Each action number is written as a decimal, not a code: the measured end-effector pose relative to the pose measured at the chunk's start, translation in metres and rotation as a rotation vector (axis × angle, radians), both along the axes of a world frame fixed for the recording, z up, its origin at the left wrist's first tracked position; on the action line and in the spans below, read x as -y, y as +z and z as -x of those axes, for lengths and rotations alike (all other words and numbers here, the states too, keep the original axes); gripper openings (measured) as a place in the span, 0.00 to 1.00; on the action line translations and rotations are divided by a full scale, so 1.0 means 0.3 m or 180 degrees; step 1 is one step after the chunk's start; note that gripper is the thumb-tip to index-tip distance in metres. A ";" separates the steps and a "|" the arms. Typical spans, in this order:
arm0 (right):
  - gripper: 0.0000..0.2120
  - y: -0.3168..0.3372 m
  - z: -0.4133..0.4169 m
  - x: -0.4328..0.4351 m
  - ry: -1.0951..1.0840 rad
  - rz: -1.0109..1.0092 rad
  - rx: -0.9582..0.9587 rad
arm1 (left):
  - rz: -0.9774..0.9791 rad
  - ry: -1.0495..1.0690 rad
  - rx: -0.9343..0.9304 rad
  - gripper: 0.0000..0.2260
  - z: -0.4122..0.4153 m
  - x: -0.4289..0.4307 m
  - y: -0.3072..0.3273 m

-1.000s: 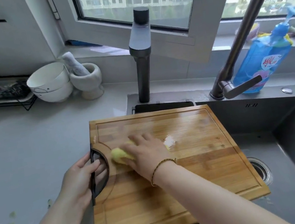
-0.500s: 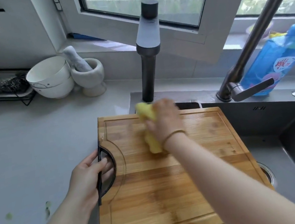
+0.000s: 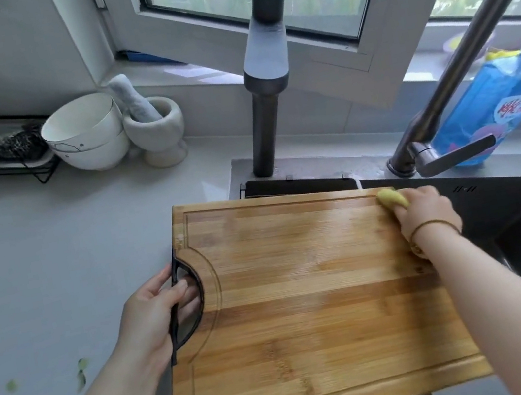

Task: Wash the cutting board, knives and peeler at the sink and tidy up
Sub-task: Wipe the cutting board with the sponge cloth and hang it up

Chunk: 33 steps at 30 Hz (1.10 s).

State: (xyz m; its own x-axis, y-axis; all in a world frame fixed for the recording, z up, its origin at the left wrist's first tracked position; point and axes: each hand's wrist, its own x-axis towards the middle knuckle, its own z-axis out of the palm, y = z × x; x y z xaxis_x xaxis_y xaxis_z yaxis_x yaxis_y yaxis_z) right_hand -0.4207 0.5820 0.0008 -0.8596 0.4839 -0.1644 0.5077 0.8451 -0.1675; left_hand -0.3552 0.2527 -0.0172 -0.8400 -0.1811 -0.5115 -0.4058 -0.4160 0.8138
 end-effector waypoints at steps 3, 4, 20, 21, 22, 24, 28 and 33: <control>0.18 0.034 0.001 0.042 -0.0084 0.0353 -0.0337 | 0.0031 0.0006 0.0031 0.22 -0.002 -0.005 -0.007; 0.18 0.052 -0.008 0.104 0.0151 0.0412 -0.0532 | 0.0044 0.0012 0.0046 0.22 -0.003 -0.007 -0.007; 0.16 0.016 -0.288 0.016 0.0132 -0.0101 0.0159 | -0.0003 -0.0093 -0.0129 0.21 -0.039 -0.010 0.038; 0.16 0.019 -0.297 0.001 0.0035 -0.0067 0.0194 | 0.0011 -0.0100 -0.0141 0.21 -0.037 -0.012 0.039; 0.17 0.023 -0.306 0.010 0.0018 -0.0026 0.0156 | 0.0026 -0.0108 -0.0148 0.21 -0.037 -0.013 0.038; 0.17 0.049 -0.318 0.094 0.0196 0.0118 -0.0214 | 0.0015 -0.0108 -0.0144 0.21 -0.040 -0.016 0.033; 0.21 0.084 -0.406 0.446 0.1689 0.0503 -0.0602 | -0.0058 -0.0100 -0.0129 0.21 -0.043 -0.018 0.027; 0.18 -0.002 -0.479 0.527 0.2474 0.0194 -0.1146 | -0.0078 -0.0095 -0.0131 0.20 -0.042 -0.002 0.025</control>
State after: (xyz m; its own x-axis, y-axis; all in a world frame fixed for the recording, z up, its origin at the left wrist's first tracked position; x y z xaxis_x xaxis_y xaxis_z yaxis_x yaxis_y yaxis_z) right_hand -0.2771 0.4239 0.0001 -0.9482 -0.2650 0.1754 -0.3046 0.9152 -0.2638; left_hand -0.3425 0.2533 -0.0097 -0.8653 -0.1436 -0.4803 -0.3847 -0.4242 0.8198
